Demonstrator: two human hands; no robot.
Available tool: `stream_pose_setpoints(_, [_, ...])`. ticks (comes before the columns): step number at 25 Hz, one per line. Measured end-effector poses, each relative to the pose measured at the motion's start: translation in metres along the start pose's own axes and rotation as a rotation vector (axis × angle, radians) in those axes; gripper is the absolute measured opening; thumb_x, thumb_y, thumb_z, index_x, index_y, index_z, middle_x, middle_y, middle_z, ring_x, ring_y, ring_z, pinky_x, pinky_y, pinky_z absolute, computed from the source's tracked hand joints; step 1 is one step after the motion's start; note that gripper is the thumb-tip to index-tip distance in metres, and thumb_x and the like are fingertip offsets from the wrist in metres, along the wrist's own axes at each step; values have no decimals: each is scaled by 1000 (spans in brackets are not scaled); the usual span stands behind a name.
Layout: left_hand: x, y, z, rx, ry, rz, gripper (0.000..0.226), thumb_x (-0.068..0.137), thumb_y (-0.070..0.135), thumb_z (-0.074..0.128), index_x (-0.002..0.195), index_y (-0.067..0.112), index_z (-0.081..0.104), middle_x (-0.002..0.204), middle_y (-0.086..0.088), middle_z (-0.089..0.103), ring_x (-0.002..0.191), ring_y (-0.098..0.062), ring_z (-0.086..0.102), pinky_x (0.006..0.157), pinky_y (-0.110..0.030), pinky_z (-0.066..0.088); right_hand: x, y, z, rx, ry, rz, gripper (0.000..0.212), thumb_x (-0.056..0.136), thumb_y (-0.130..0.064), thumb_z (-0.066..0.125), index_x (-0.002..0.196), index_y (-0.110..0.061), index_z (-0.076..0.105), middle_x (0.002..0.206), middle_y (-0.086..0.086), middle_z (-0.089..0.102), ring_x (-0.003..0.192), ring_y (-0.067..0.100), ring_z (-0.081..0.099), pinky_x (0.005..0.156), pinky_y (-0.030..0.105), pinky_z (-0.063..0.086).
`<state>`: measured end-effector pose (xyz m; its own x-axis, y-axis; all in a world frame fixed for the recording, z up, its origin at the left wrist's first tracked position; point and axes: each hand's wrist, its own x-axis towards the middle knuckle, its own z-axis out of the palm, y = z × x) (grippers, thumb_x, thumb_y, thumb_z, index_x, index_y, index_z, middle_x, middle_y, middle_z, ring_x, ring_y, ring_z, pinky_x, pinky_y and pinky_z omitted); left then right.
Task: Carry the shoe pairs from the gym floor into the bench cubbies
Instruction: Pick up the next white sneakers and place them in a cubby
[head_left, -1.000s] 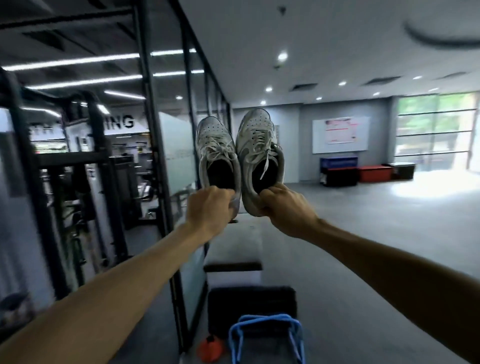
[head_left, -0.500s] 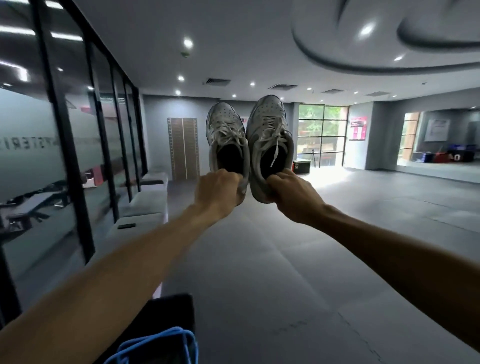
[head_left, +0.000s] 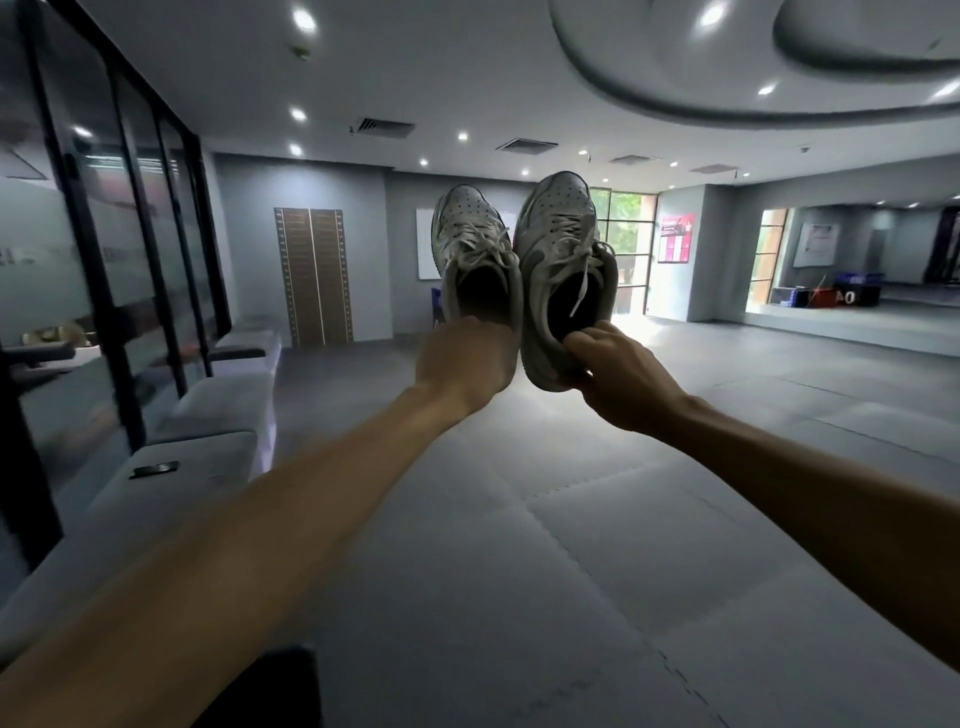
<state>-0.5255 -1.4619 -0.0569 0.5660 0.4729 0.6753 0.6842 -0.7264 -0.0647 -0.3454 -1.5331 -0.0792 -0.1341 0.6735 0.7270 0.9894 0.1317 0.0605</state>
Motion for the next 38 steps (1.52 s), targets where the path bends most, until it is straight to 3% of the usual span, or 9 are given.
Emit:
stream_pose_setpoints(8, [160, -56, 162, -16, -9, 39, 18, 90, 30, 53, 91, 15, 64, 94, -12, 67, 91, -38, 62, 64, -31, 34, 107, 146, 139, 23, 31, 44, 32, 73, 6, 56, 71, -19, 37, 73, 7, 55, 78, 29, 47, 56, 43, 46])
stream_pose_setpoints(18, [389, -104, 362, 14, -14, -34, 18, 90, 29, 52, 85, 15, 62, 87, -9, 66, 85, -34, 62, 65, -31, 39, 266, 371, 305, 61, 45, 16, 32, 70, 6, 55, 71, -19, 35, 70, -4, 43, 81, 28, 45, 54, 33, 34])
stream_pose_setpoints(21, [443, -127, 415, 29, -5, -41, 18, 91, 29, 51, 86, 14, 61, 87, -9, 66, 84, -33, 61, 65, -31, 40, 307, 421, 357, 51, 45, 2, 32, 69, 7, 54, 72, -19, 35, 72, 2, 50, 83, 29, 46, 53, 32, 31])
stream_pose_setpoints(28, [587, -225, 565, 29, 23, -45, 12, 87, 26, 57, 84, 15, 62, 81, -6, 65, 78, -29, 61, 62, -29, 36, 436, 540, 513, -3, 55, -19, 23, 73, 6, 57, 75, -13, 44, 78, 10, 58, 87, 32, 49, 53, 32, 34])
stream_pose_setpoints(38, [793, -366, 756, 87, 27, -67, 20, 86, 34, 62, 82, 14, 61, 80, -5, 64, 78, -28, 61, 59, -30, 33, 626, 686, 719, 47, 65, -43, 31, 77, 4, 55, 74, -21, 36, 80, 9, 58, 86, 30, 48, 54, 28, 25])
